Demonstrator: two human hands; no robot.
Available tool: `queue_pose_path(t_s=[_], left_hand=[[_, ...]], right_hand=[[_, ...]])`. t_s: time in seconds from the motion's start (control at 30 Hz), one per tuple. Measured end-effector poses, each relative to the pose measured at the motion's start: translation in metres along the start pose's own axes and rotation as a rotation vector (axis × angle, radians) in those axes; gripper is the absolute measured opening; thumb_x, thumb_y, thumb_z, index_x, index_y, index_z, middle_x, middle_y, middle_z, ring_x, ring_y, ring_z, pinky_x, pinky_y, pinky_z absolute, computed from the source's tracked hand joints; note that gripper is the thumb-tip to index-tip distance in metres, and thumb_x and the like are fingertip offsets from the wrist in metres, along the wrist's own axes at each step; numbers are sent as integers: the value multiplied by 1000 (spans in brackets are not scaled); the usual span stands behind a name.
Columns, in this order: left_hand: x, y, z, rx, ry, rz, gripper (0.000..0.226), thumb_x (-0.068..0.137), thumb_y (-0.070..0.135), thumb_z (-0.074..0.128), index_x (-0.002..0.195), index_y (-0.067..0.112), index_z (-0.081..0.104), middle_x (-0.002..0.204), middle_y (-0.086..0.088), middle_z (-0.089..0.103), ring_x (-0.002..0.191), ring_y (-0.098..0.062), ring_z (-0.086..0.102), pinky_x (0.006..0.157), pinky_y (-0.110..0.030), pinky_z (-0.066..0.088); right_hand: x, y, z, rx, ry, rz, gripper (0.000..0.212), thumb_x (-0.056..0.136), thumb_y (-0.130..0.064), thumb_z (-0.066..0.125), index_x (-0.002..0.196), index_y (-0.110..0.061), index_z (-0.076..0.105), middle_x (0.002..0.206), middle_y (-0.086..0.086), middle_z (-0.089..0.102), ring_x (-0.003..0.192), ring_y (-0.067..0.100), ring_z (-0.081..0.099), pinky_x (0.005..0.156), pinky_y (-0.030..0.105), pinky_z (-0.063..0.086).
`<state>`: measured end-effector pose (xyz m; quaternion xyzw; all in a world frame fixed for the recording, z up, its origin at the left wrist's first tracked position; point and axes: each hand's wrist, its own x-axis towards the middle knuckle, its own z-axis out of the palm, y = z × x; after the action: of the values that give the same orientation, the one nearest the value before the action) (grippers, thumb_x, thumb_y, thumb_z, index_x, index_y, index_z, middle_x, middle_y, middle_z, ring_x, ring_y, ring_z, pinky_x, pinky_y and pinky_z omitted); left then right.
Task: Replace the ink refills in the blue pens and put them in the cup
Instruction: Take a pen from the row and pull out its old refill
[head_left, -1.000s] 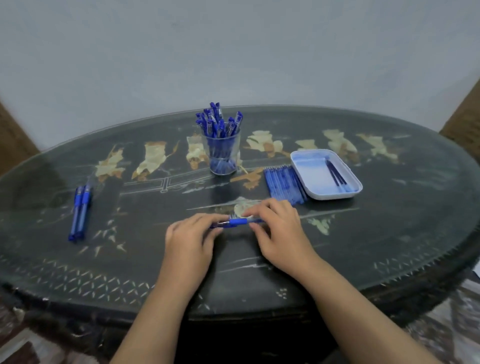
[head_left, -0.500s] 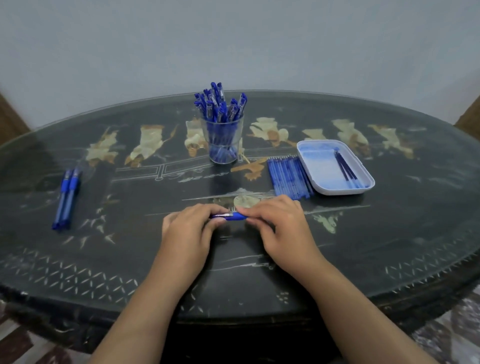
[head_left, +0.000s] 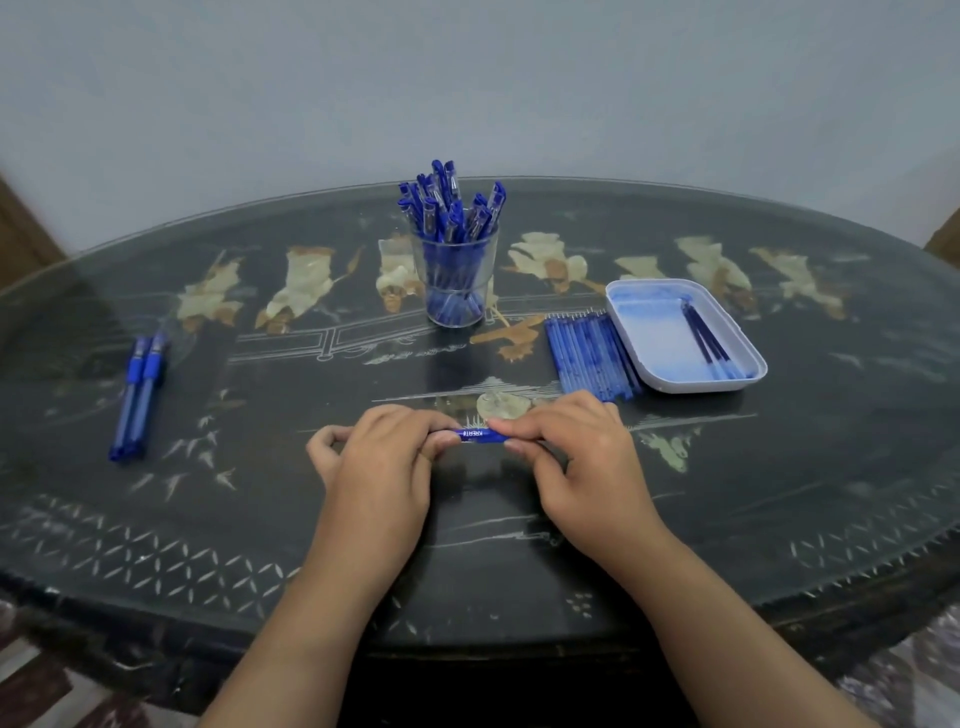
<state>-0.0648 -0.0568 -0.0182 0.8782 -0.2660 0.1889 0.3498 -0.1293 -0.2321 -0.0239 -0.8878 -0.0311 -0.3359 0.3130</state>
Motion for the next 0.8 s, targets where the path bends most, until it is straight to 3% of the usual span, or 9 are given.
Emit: queue_pose_path(t_s=[0.13, 0.23, 0.33, 0.43, 0.5, 0.7, 0.8], left_hand=[[0, 1, -1, 16, 34, -6, 23, 92, 38, 41, 86, 37, 64, 80, 26, 55, 89, 5, 51, 80, -31, 17], [5, -7, -6, -148, 127, -212, 24, 91, 28, 41, 80, 42, 58, 70, 21, 56, 79, 10, 51, 87, -46, 34], [6, -3, -8, -55, 71, -124, 17, 92, 39, 41, 86, 47, 56, 80, 30, 56, 87, 13, 46, 82, -35, 21], [8, -3, -5, -47, 11, -133, 14, 93, 34, 55, 95, 46, 62, 91, 32, 59, 97, 13, 45, 78, -28, 14], [7, -5, -5, 0, 7, -126, 16, 92, 30, 62, 99, 44, 66, 94, 28, 61, 99, 13, 45, 78, -27, 14], [8, -5, 0, 165, 18, -151, 19, 86, 36, 54, 97, 43, 67, 94, 20, 64, 103, -5, 56, 85, -35, 19], [8, -6, 2, 207, 6, -194, 16, 89, 28, 64, 94, 42, 69, 93, 17, 61, 105, -11, 56, 89, -40, 21]], right_hand=[[-1, -1, -1, -9, 9, -11, 22, 84, -14, 68, 101, -25, 76, 85, -26, 58, 86, -1, 48, 82, 30, 39], [2, 6, -7, 17, 127, 116, 22, 81, -12, 69, 96, -28, 75, 85, -25, 63, 87, 6, 55, 81, 44, 47], [1, 3, -4, -11, 96, 76, 21, 83, -13, 68, 96, -28, 75, 86, -23, 65, 88, 4, 53, 80, 39, 43], [2, 3, -2, -32, 89, 71, 16, 86, -18, 66, 95, -27, 75, 87, -20, 66, 88, 5, 53, 78, 36, 42], [2, 5, -3, -59, 105, 64, 16, 87, -19, 65, 97, -28, 74, 89, -20, 66, 88, 8, 53, 78, 35, 41], [3, 6, -1, -101, 105, 108, 15, 88, -24, 63, 98, -30, 73, 91, -21, 66, 87, 11, 53, 77, 35, 40], [4, 6, 0, -114, 88, 99, 19, 88, -31, 57, 99, -32, 73, 91, -23, 66, 86, 14, 55, 77, 31, 35]])
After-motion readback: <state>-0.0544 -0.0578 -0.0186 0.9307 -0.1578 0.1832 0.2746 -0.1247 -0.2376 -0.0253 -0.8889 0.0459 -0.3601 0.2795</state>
